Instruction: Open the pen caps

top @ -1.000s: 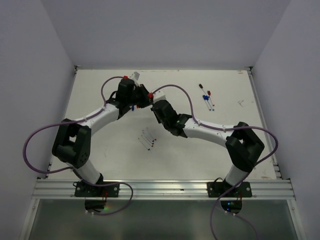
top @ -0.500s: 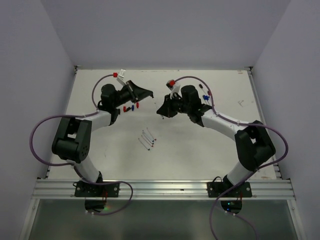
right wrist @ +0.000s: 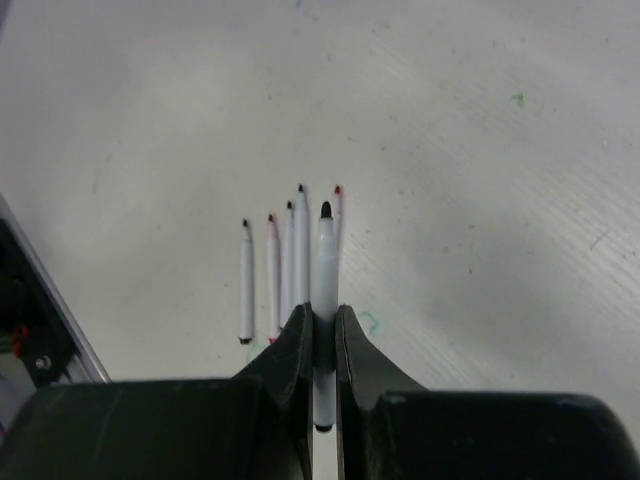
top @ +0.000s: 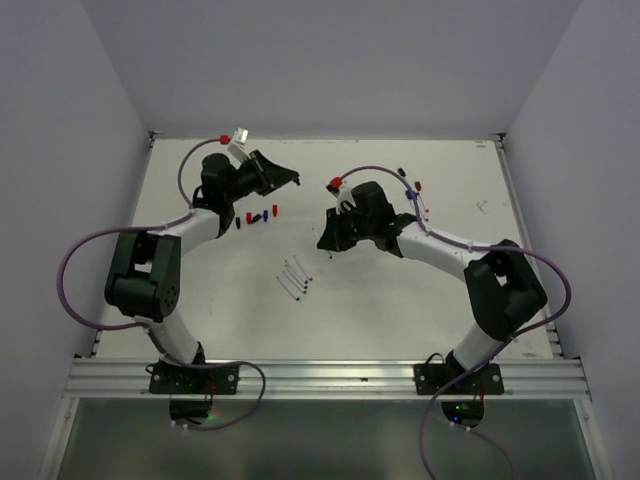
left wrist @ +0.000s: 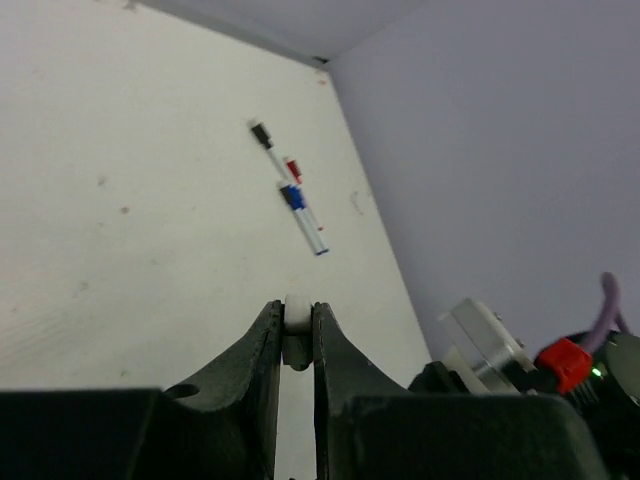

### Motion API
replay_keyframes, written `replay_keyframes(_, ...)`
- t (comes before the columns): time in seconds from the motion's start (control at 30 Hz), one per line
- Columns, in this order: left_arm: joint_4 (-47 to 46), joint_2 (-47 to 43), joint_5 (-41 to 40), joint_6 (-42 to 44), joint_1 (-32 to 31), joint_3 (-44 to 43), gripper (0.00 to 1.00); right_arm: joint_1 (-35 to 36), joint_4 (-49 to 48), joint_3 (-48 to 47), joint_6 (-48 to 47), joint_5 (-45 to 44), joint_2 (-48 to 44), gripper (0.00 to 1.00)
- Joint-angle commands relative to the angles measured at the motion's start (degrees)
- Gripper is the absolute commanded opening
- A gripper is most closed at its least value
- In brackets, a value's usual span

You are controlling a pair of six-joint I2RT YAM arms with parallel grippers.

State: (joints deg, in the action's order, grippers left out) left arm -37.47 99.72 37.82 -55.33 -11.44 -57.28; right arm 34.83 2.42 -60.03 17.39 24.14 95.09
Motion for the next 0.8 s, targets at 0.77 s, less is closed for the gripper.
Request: replay_keyframes(0.77, 48.6, 13.9, -33.7, 27.6, -9.7, -22.4, 0.0, 12.0, 5.1, -6.6, -4.0, -24.8, 14.5, 0.0)
